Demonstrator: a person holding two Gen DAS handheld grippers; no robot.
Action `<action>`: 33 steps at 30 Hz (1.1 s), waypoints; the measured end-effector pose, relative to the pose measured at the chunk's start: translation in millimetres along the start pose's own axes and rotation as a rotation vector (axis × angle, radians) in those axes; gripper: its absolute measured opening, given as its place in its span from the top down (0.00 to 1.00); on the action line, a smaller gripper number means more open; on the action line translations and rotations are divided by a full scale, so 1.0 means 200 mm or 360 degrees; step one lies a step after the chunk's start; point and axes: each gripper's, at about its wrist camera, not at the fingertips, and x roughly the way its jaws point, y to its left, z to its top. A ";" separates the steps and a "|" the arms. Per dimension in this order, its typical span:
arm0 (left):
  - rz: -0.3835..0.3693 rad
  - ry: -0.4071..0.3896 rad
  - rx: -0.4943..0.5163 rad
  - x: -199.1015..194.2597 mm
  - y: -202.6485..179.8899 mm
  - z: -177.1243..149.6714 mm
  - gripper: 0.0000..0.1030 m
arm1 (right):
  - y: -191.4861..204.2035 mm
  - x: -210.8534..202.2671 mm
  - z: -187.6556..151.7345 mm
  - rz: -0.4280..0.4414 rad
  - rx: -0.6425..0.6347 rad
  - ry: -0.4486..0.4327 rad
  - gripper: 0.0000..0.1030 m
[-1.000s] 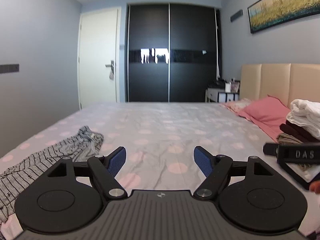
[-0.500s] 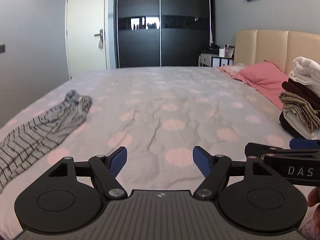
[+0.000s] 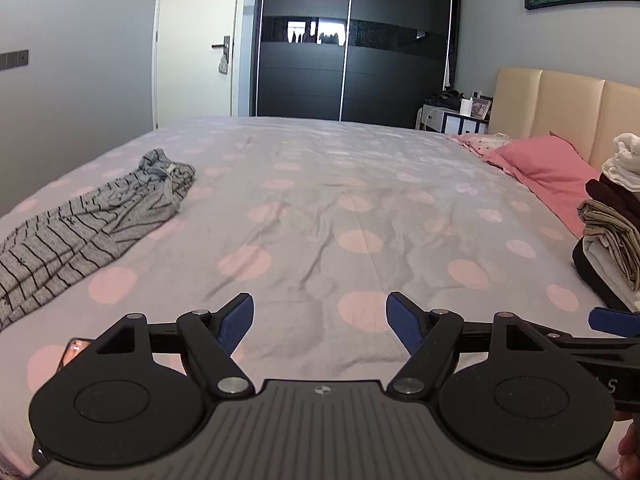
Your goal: Fold clothes
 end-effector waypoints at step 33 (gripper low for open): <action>0.0060 0.0055 0.0078 -0.14 -0.04 0.01 0.28 | 0.08 -0.20 -0.03 -0.0060 -0.0213 -0.0344 0.01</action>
